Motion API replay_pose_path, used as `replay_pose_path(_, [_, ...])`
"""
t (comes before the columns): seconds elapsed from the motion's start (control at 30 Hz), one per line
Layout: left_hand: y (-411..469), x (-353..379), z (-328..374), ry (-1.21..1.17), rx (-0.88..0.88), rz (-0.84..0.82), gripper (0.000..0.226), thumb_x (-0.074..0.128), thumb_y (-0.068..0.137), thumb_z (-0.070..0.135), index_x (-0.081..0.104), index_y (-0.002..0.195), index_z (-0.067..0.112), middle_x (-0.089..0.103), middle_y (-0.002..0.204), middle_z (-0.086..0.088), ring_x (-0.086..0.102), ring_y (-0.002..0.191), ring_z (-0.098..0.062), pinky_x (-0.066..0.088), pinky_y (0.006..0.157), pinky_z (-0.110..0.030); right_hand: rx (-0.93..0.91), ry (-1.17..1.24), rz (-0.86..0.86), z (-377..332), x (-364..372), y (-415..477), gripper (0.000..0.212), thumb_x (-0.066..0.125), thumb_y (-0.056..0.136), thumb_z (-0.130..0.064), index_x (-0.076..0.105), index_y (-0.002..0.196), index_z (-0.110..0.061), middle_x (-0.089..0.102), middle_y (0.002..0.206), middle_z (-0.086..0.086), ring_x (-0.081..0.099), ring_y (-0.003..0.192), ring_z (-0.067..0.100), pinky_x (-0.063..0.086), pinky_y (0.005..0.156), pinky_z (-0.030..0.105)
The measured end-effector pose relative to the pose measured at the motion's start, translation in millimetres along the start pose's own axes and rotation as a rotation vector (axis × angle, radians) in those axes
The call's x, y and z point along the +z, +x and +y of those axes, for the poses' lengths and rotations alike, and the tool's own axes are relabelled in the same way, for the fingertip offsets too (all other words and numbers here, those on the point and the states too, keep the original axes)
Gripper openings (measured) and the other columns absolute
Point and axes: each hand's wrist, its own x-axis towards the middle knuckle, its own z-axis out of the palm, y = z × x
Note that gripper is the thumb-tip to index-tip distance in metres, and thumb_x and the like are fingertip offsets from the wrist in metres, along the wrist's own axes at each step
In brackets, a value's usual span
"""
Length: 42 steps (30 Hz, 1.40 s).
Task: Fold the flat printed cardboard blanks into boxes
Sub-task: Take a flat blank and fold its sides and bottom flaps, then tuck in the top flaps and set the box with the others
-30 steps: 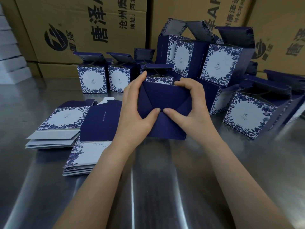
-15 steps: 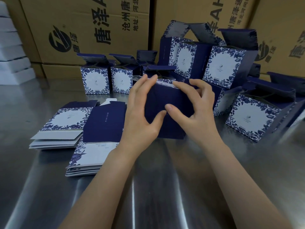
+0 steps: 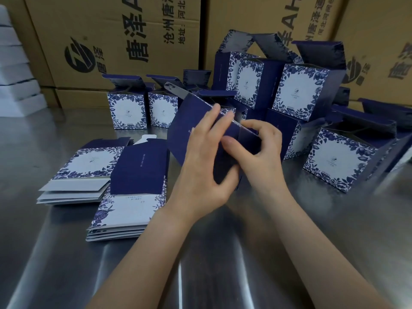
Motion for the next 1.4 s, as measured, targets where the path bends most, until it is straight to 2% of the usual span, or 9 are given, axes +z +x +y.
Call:
replay_pose_path(0.13, [2, -4, -5, -0.093, -0.057, 0.235, 0.063, 0.053, 0.091, 0.016, 0.027, 0.148, 0.015, 0.03, 0.155, -0.016, 0.028, 0.146, -0.027, 0.027, 0.118, -0.051, 0.173, 0.287, -0.025, 10, -9, 13, 0.043, 0.071, 0.059, -0.058, 0.064, 0.095, -0.036, 0.063, 0.117, -0.008, 0.06, 0.112, 0.008, 0.048, 0.097, 0.037])
replay_pose_path(0.3, [9, -13, -12, -0.182, -0.542, 0.638, 0.053, 0.046, 0.093, 0.022, 0.032, 0.144, 0.014, 0.028, 0.148, -0.001, 0.033, 0.139, -0.017, 0.031, 0.116, -0.04, 0.368, 0.749, -0.042, 22, -16, 23, 0.032, 0.07, 0.063, -0.055, 0.065, 0.082, -0.03, 0.063, 0.069, -0.016, 0.061, 0.065, 0.001, 0.048, 0.06, 0.018])
replay_pose_path(0.37, [16, -20, -18, -0.312, -0.806, 0.713, 0.054, 0.05, 0.097, 0.026, 0.031, 0.147, 0.017, 0.025, 0.15, 0.0, 0.034, 0.136, -0.013, 0.031, 0.113, -0.035, 0.375, 0.855, -0.061, 26, -16, 25, 0.031, 0.073, 0.065, -0.054, 0.06, 0.076, -0.028, 0.057, 0.066, -0.01, 0.055, 0.06, 0.008, 0.044, 0.066, 0.02])
replay_pose_path(0.53, [17, -34, -24, -0.892, -1.134, 0.488, 0.046, 0.053, 0.092, 0.059, 0.062, 0.123, 0.027, 0.067, 0.121, 0.007, 0.067, 0.109, -0.022, 0.052, 0.091, -0.045, 0.444, 1.003, -0.212, 29, -19, 24, 0.045, 0.078, 0.068, -0.058, 0.063, 0.093, -0.024, 0.056, 0.094, 0.013, 0.054, 0.085, 0.029, 0.039, 0.085, 0.032])
replay_pose_path(0.7, [14, -33, -29, -0.986, -1.24, 0.198, 0.029, 0.057, 0.089, 0.043, 0.07, 0.107, 0.024, 0.075, 0.109, -0.002, 0.071, 0.098, -0.023, 0.054, 0.091, -0.046, 0.43, 1.021, -0.256, 38, -20, 21, 0.041, 0.053, 0.089, -0.055, 0.078, 0.104, -0.025, 0.073, 0.112, 0.0, 0.07, 0.1, 0.018, 0.056, 0.088, 0.036])
replay_pose_path(1.0, [14, -29, -32, -0.741, -1.259, 0.443, 0.015, 0.047, 0.101, 0.02, 0.061, 0.102, 0.019, 0.077, 0.082, 0.003, 0.071, 0.085, -0.019, 0.058, 0.074, -0.041, 0.437, 0.414, -0.097, 31, -18, 33, 0.033, 0.05, 0.1, -0.038, 0.055, 0.131, -0.03, 0.064, 0.129, -0.004, 0.063, 0.112, 0.01, 0.049, 0.096, 0.033])
replay_pose_path(1.2, [12, -19, -28, -0.347, -1.091, 0.518, 0.04, 0.041, 0.102, 0.028, 0.05, 0.137, 0.011, 0.06, 0.134, -0.006, 0.056, 0.123, -0.025, 0.042, 0.108, -0.049, -0.06, 0.182, 0.016, 9, -11, 13, 0.046, 0.063, 0.086, -0.037, 0.049, 0.129, -0.035, 0.051, 0.131, -0.01, 0.051, 0.117, 0.0, 0.041, 0.087, 0.009])
replay_pose_path(1.3, [7, -11, -24, -0.199, -1.001, 0.503, 0.051, 0.039, 0.104, 0.037, 0.041, 0.147, 0.01, 0.055, 0.141, -0.003, 0.049, 0.132, -0.019, 0.037, 0.112, -0.038, -0.176, 0.047, -0.085, 4, -3, 1, 0.061, 0.066, 0.078, -0.051, 0.042, 0.133, -0.04, 0.047, 0.136, -0.015, 0.046, 0.124, 0.0, 0.042, 0.1, 0.021])
replay_pose_path(1.4, [4, -5, -19, -0.125, -0.892, 0.473, 0.044, 0.038, 0.105, 0.036, 0.046, 0.144, 0.018, 0.063, 0.119, 0.013, 0.057, 0.105, 0.005, 0.041, 0.084, -0.012, -0.222, -0.052, -0.088, 5, 3, -3, 0.061, 0.07, 0.08, -0.047, 0.042, 0.134, -0.036, 0.049, 0.134, -0.014, 0.046, 0.127, 0.007, 0.043, 0.105, 0.035])
